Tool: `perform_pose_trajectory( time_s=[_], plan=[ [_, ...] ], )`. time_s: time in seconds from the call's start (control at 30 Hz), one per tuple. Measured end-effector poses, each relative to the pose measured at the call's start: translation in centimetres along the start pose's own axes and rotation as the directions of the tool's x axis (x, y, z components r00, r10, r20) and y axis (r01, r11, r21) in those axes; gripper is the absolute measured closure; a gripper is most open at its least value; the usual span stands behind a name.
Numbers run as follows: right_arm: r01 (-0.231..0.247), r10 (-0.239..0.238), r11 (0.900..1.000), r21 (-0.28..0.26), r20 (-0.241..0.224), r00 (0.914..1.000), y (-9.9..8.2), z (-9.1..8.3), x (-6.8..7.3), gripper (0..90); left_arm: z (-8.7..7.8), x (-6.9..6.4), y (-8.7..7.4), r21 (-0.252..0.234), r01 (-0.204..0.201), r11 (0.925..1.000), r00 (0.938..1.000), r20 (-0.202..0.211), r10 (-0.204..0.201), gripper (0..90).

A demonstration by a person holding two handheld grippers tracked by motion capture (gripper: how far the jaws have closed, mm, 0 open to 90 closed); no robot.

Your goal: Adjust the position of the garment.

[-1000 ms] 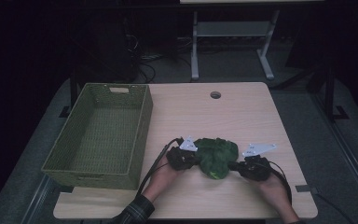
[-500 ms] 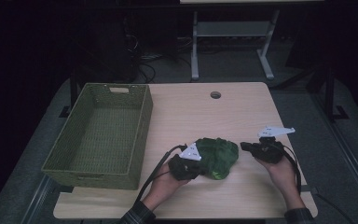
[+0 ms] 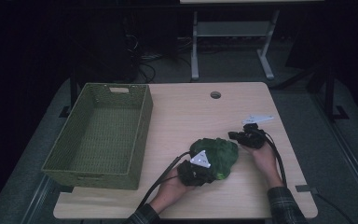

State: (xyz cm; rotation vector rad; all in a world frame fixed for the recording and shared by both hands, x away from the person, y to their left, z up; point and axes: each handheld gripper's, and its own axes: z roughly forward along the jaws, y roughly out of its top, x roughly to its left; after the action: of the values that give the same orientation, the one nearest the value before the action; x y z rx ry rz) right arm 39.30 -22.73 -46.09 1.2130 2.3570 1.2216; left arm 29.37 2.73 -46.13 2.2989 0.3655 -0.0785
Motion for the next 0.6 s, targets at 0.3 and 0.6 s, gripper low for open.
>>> perform_pose_trajectory(
  time_s=[0.3, 0.6],
  plan=[
    [0.024, -0.016, 0.9953, 0.094, -0.085, 0.9962, -0.4, 1.3, 1.0, 90.0, 0.3, 1.5, -0.2, 0.018, 0.017, 0.9997, 0.9990, -0.041, -0.016, 89.6],
    [0.037, -0.018, 0.9883, 0.148, -0.128, 0.9916, -1.4, 0.6, 2.0, 90.0, -0.4, 2.8, -0.9, 0.009, 0.041, 0.9991, 0.9962, -0.077, -0.040, 89.7]
  ],
)
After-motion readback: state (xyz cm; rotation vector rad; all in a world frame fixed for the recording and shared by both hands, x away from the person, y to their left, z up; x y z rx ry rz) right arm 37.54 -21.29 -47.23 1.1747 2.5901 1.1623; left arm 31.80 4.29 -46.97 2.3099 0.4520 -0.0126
